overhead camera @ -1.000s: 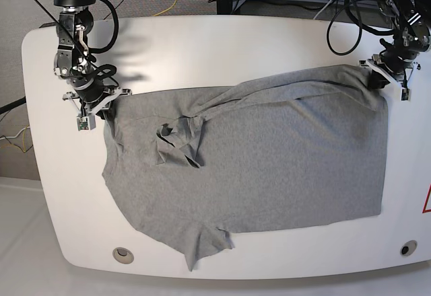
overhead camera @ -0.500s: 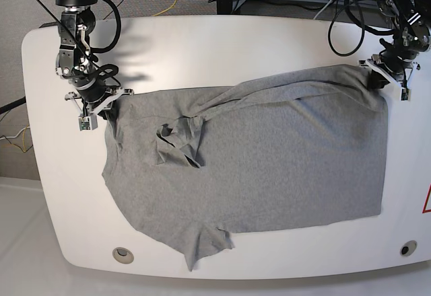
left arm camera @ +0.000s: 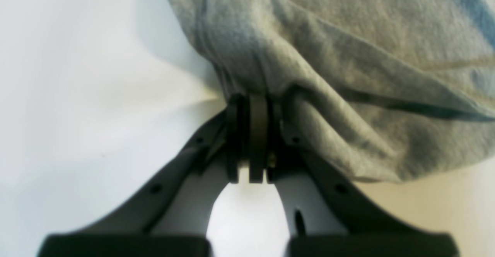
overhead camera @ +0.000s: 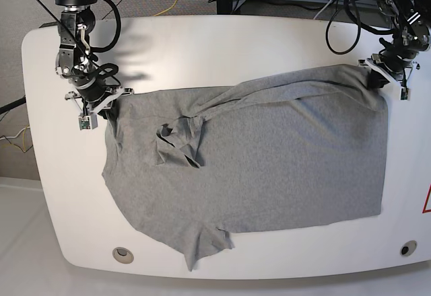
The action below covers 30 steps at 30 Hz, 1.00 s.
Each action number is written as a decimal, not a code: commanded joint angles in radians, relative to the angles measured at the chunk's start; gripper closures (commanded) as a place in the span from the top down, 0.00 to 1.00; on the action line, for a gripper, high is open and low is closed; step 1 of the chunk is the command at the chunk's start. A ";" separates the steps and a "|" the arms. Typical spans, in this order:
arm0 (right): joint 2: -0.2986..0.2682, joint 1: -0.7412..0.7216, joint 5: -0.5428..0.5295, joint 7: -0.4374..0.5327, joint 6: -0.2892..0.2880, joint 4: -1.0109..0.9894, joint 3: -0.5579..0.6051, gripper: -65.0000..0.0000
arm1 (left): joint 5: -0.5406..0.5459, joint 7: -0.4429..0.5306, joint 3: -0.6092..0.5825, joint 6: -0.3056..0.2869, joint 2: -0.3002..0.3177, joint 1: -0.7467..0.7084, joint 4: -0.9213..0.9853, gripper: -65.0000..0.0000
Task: Fold the T-shirt properly
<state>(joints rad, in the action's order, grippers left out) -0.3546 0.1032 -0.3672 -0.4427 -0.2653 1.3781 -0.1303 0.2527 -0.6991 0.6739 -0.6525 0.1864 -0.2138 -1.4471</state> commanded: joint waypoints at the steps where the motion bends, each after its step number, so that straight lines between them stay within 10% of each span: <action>1: -0.007 0.020 0.012 -0.075 -0.005 -0.004 0.002 0.00 | -0.054 -0.080 -0.004 -0.002 -0.005 -0.028 0.004 0.02; 30: 0.004 0.137 0.010 -0.074 -0.004 0.001 0.001 0.00 | -0.140 -0.078 0.000 -0.006 0.020 -0.097 0.003 0.02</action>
<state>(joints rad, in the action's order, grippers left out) -0.3519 0.2043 -0.4007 -0.3500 -0.2737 1.4002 -0.1375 0.2359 -0.6369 0.6758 -0.6689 0.1940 -0.2810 -1.4590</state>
